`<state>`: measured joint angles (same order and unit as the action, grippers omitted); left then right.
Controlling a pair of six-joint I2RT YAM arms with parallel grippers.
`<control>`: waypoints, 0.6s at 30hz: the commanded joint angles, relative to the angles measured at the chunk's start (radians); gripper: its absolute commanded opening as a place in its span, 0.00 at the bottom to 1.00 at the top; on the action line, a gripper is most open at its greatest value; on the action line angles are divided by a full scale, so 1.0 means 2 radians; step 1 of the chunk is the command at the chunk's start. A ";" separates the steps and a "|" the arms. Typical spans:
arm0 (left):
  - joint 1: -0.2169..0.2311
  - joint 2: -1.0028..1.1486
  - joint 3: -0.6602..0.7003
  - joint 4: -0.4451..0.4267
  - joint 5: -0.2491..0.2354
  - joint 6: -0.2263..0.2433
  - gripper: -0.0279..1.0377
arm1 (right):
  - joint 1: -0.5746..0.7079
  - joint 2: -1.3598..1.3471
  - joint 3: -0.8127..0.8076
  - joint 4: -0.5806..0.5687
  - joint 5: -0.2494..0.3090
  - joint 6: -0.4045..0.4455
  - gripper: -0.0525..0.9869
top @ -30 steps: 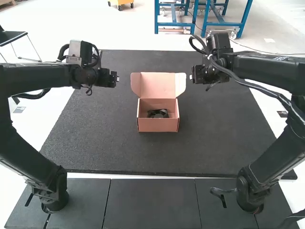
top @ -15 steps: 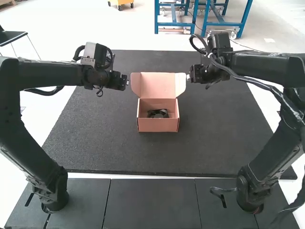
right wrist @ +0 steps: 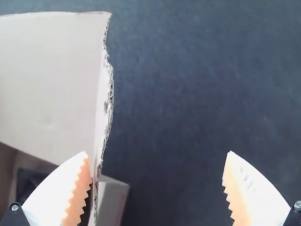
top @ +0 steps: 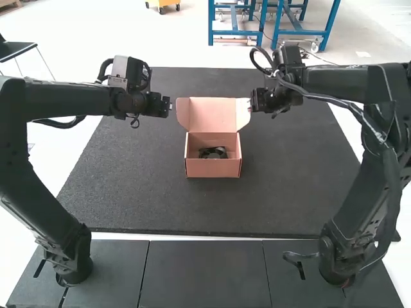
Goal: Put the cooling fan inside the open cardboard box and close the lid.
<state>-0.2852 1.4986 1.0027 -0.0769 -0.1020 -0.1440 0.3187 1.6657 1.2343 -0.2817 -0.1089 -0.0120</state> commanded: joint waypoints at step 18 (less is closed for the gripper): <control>0.002 0.038 0.008 0.017 -0.013 -0.005 0.93 | -0.001 0.017 0.052 -0.016 -0.015 0.000 0.66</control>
<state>-0.2852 1.5780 1.0027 -0.0563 -0.1127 -0.1448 0.3187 1.7039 1.3140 -0.3061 -0.1200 -0.0120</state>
